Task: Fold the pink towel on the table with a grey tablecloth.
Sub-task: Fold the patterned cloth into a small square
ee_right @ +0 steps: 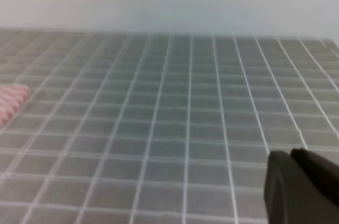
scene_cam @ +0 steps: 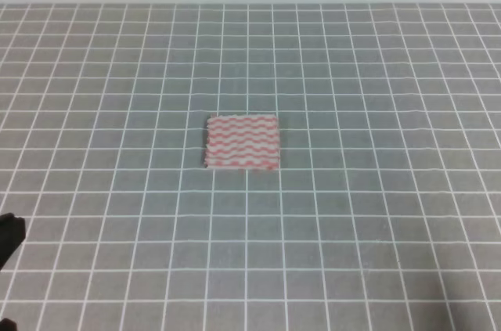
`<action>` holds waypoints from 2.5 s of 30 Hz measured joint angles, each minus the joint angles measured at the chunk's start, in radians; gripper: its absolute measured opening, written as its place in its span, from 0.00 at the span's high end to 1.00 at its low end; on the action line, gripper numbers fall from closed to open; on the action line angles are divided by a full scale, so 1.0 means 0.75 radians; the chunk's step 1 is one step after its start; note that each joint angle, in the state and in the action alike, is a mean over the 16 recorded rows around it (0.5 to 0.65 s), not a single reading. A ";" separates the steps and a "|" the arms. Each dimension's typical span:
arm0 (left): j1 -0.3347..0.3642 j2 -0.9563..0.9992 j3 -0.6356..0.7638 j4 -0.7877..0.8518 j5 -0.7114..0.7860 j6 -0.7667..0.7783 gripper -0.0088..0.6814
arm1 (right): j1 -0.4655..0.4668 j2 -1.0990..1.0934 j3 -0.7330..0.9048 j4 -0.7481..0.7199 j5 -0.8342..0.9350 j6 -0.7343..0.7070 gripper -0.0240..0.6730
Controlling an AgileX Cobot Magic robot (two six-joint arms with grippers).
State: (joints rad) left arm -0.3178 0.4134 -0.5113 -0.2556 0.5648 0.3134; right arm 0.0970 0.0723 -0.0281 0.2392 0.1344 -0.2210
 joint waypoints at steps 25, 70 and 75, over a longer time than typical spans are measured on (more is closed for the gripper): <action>0.000 0.004 0.000 0.000 0.000 0.000 0.99 | 0.000 -0.082 0.043 -0.358 0.227 0.435 0.99; 0.293 -0.578 0.696 0.213 -0.439 -0.320 0.99 | 0.000 -0.080 0.043 -0.351 0.222 0.435 0.99; 0.293 -0.576 0.694 0.213 -0.346 -0.317 0.99 | 0.000 -0.080 0.043 -0.351 0.220 0.435 0.99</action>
State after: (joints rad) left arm -0.0980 -0.0188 0.0095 -0.0961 0.3054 0.0759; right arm 0.0972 0.0120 0.0040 -0.0241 0.2992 0.1052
